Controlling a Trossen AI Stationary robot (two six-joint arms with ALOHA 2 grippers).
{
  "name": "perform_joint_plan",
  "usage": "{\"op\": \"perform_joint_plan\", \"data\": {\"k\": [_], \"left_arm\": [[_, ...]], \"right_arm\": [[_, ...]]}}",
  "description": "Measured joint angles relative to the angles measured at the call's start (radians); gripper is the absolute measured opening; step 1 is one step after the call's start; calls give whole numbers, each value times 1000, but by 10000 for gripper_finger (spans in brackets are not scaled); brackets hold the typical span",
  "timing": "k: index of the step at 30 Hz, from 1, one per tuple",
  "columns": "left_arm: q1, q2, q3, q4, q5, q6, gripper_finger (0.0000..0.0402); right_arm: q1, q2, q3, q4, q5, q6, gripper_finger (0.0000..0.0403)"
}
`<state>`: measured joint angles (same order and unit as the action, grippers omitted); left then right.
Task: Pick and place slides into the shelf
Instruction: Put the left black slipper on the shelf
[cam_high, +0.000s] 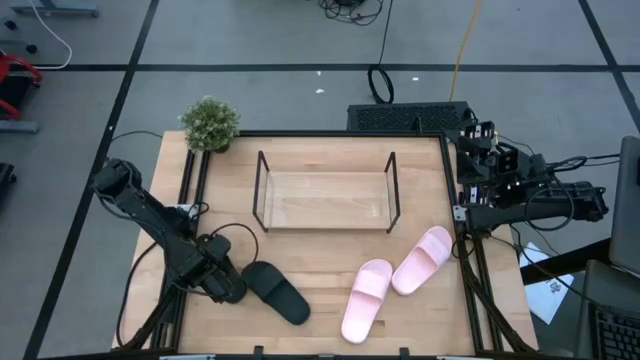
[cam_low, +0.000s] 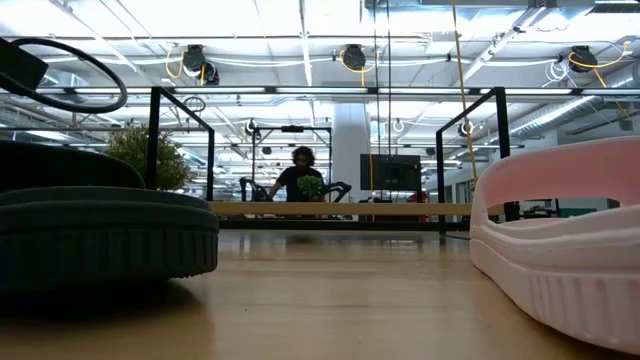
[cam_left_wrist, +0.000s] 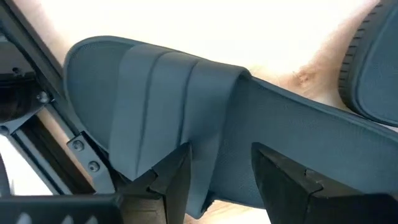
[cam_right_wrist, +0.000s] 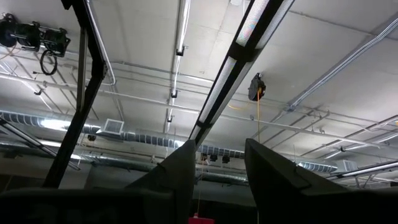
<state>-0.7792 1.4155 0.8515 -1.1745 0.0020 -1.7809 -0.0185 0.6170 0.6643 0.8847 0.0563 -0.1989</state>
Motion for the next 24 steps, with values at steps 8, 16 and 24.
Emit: {"op": "perform_joint_plan", "data": {"k": [8, 16, 24], "left_arm": [[0, 1, 47, -122, 4, 1, 177], [0, 1, 51, -51, -3, 14, 177], [0, 1, 63, -79, -29, 15, 177]], "right_arm": [[0, 0, 0, 0, 0, 0, 128], [0, 0, 0, 0, 0, 0, 128], [0, 0, 0, 0, 0, -7, 128]]}}
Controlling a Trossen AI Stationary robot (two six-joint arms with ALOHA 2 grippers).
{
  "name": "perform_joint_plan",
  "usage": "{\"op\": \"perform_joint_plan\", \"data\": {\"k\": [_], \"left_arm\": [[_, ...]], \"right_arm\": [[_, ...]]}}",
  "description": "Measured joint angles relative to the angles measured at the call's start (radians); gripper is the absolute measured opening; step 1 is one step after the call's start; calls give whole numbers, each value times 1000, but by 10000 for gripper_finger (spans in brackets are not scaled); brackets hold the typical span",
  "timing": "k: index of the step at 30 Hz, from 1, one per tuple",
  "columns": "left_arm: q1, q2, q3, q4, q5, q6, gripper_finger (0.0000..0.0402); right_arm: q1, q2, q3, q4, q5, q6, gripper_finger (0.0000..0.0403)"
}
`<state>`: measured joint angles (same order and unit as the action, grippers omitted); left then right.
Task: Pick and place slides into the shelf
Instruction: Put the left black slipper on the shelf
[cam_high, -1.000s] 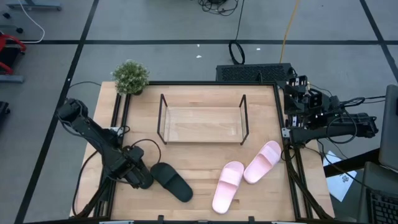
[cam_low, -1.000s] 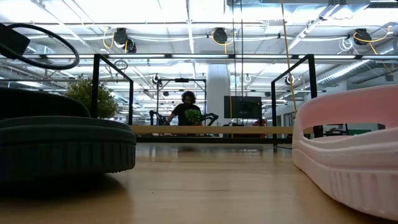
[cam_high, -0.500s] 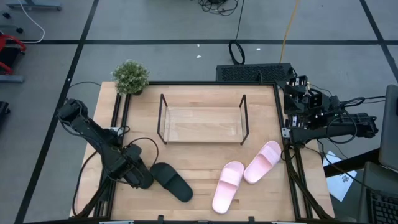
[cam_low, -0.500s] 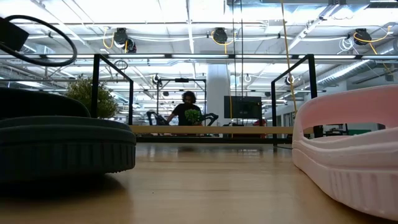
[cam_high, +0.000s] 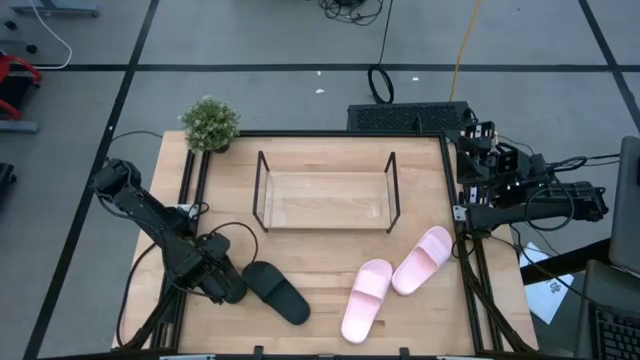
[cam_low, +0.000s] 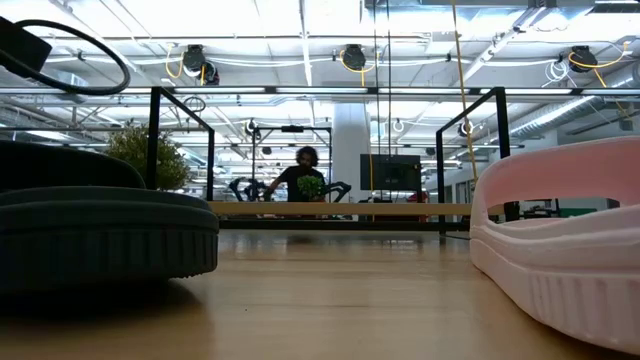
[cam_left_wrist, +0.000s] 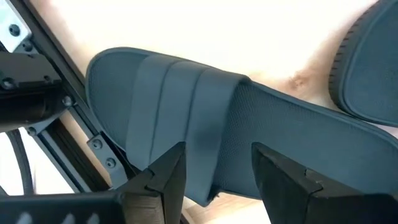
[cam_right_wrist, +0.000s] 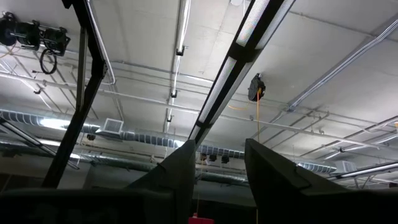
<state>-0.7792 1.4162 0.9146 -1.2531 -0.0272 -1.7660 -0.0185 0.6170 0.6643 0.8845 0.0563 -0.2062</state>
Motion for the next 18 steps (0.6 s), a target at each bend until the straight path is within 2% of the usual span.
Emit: {"op": "perform_joint_plan", "data": {"k": [7, 18], "left_arm": [[0, 9, 0, -4, -1, 4, 177], [1, 110, 0, -3, 46, 30, 177]], "right_arm": [[0, 0, 0, 0, 0, 0, 128], [0, 0, 0, 0, 0, -1, 128]]}}
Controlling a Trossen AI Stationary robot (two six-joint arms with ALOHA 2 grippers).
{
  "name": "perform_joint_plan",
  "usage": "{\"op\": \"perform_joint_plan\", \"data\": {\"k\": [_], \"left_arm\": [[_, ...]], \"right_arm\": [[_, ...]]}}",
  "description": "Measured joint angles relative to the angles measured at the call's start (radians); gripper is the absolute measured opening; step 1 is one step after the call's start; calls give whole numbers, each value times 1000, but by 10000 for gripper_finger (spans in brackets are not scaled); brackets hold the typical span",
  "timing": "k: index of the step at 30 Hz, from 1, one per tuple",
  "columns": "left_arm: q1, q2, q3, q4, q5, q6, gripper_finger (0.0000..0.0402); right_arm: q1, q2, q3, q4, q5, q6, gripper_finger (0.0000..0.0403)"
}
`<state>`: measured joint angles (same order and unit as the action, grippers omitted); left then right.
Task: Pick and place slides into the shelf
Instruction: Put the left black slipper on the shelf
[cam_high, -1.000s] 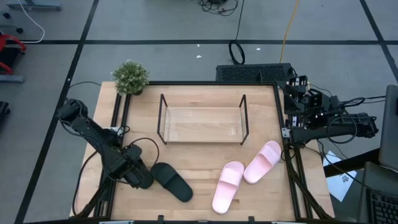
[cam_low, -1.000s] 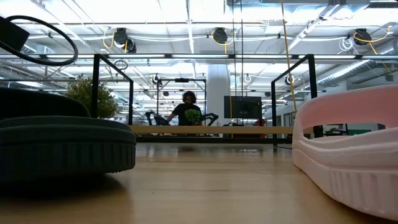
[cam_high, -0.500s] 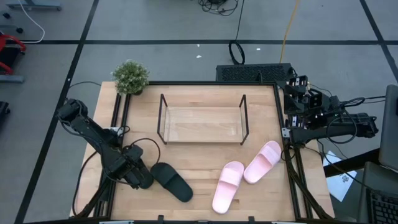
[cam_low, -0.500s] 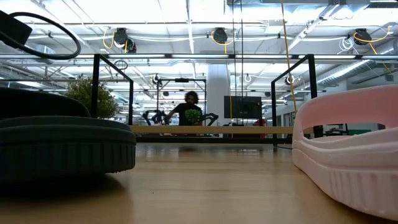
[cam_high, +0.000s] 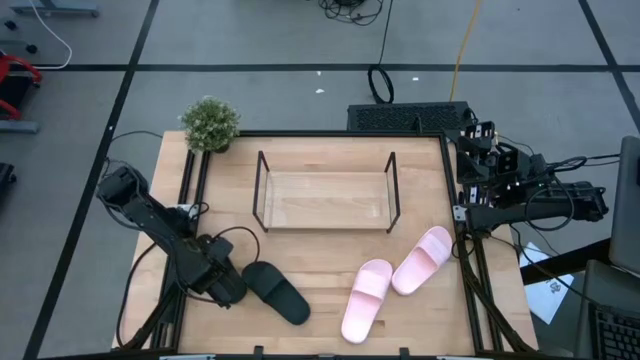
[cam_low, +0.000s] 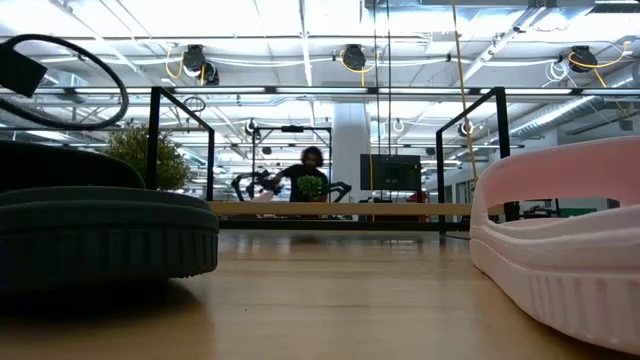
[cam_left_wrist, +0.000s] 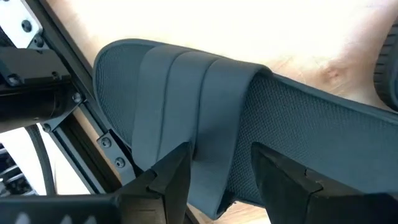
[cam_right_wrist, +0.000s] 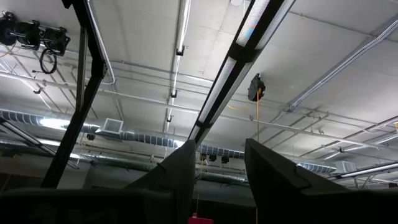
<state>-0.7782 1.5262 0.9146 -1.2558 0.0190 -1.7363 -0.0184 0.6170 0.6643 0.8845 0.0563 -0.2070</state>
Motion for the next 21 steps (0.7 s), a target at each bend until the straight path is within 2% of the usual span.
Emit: {"op": "perform_joint_plan", "data": {"k": [21], "left_arm": [[0, 19, 0, -78, 32, -13, 177]], "right_arm": [[0, 0, 0, 0, 0, 1, 128]]}}
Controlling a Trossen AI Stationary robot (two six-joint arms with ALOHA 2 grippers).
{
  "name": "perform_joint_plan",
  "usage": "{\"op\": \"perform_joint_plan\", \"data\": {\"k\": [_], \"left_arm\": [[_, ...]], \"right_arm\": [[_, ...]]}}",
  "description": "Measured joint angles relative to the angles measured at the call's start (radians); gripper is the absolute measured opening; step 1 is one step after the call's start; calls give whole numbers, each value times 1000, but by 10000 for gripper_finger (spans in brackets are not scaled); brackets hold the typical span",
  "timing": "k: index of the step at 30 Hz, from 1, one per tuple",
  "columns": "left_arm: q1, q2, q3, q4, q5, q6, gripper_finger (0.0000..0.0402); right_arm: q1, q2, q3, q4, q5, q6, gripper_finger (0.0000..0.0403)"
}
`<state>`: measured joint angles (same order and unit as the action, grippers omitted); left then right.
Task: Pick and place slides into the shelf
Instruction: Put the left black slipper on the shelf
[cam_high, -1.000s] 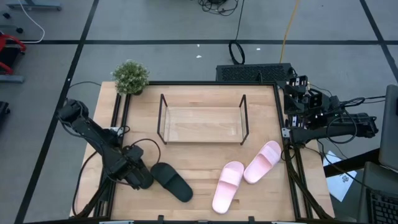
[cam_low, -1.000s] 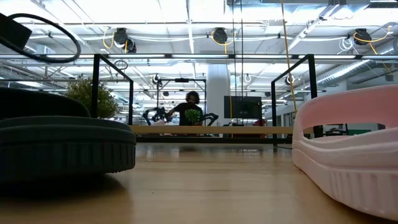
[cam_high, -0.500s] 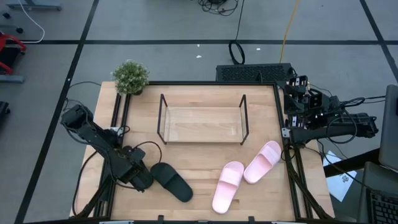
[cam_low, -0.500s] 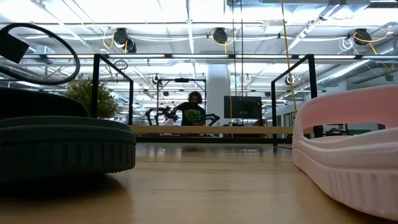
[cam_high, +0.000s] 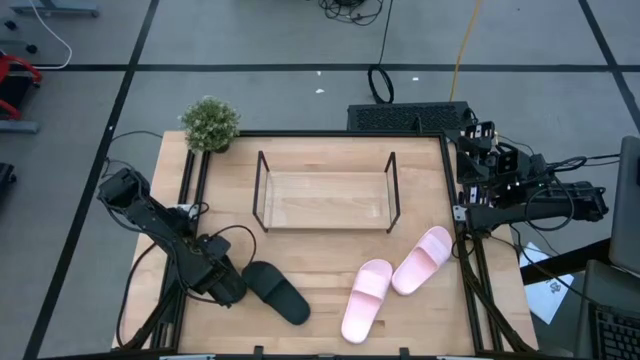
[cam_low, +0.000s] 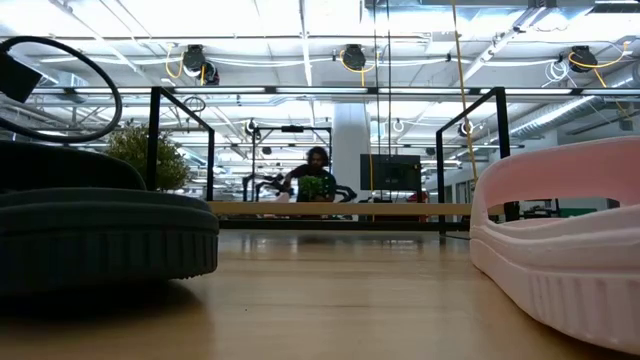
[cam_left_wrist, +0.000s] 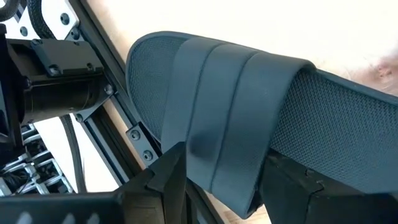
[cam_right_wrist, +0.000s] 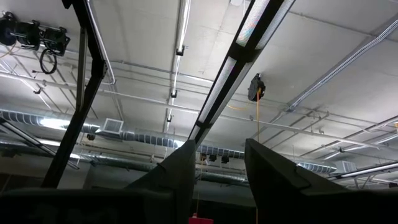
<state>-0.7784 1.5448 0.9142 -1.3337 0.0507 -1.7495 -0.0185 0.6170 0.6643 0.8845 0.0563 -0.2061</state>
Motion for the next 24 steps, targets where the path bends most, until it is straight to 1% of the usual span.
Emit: {"op": "perform_joint_plan", "data": {"k": [7, 9, 17, 20, 24], "left_arm": [[0, 0, 0, -1, -5, 0, 173], [0, 0, 0, 0, -7, 1, 161], [0, 0, 0, 6, -23, -4, 86], [0, 0, 0, 16, -25, -13, 71], [0, 0, 0, 26, -25, -33, 61]], "right_arm": [[0, 0, 0, 0, 0, -16, 128], [0, 0, 0, 0, 0, -16, 128], [0, 0, 0, 0, 0, -16, 128], [0, 0, 0, 0, 0, -16, 128], [0, 0, 0, 0, 0, -16, 128]]}}
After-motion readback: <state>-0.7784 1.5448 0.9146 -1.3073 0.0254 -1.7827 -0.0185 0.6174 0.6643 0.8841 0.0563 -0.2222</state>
